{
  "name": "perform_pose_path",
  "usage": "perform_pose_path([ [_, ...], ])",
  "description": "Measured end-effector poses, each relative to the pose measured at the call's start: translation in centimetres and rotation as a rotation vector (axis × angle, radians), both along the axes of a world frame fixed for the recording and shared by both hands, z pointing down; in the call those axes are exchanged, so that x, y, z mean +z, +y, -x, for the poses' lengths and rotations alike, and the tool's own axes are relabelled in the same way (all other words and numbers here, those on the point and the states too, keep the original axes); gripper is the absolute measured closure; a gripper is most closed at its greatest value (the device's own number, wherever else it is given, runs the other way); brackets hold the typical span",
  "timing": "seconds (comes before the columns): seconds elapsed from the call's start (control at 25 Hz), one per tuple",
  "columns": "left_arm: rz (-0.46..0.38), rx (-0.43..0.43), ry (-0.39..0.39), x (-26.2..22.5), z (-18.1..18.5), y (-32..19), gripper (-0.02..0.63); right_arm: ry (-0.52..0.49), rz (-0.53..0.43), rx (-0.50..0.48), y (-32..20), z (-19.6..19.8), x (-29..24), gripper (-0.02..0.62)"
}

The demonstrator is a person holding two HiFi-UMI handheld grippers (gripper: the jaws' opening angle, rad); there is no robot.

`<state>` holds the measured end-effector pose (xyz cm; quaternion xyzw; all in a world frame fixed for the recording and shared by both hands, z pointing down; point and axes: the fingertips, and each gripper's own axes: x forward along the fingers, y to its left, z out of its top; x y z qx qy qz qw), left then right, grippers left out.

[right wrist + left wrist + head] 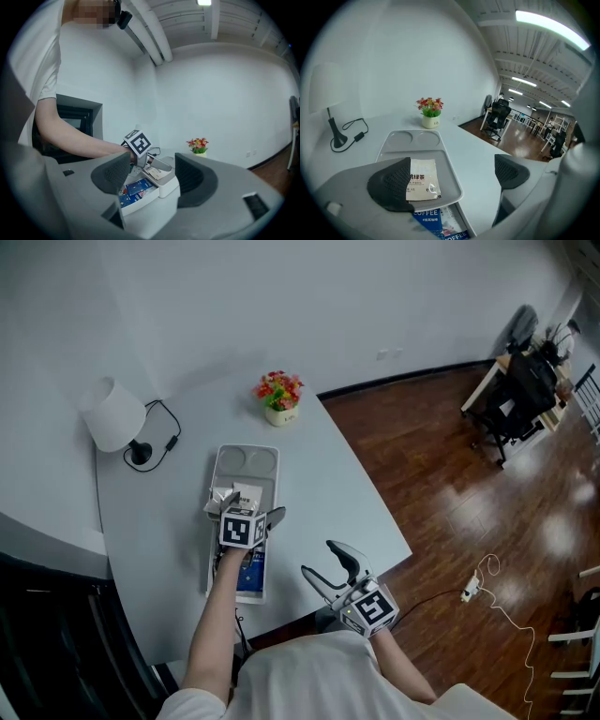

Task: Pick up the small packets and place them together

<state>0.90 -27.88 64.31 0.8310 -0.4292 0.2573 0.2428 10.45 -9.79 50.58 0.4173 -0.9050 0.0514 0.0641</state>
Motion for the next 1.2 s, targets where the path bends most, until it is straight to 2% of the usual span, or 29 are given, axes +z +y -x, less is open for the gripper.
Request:
perform_pose_path([
  [0.36, -0.181, -0.028, 0.114, -6.3, 2.0, 4.4, 0.051, -0.036, -0.028, -0.013, -0.8, 0.8, -0.9, 0.307],
  [0.56, -0.371, -0.105, 0.228, -13.1, 4.9, 7.1, 0.051, -0.091, -0.064, 0.029, -2.2, 0.9, -2.7, 0.307],
  [0.68, -0.496, -0.155, 0.284, -17.0, 7.1, 9.0, 0.052, -0.091, -0.089, 0.028, -2.9, 1.5, -3.6, 0.307],
  [0.76, -0.575, -0.186, 0.272, -18.9, 8.9, 10.5, 0.054, -0.09, -0.108, 0.021, -3.2, 2.1, -4.2, 0.304],
  [0.92, -0.702, -0.258, 0.147, -20.9, 13.0, 13.6, 0.073, -0.142, -0.163, -0.03, -3.1, 3.7, -6.2, 0.302],
  [0.96, -0.722, -0.277, 0.122, -21.1, 13.9, 14.4, 0.111, -0.159, -0.183, -0.05, -2.9, 4.0, -6.7, 0.308],
  [1.2, -0.774, -0.408, 0.058, -21.0, 18.8, 19.2, 0.155, -0.134, -0.239, -0.087, -2.4, 5.7, -7.6, 0.308],
])
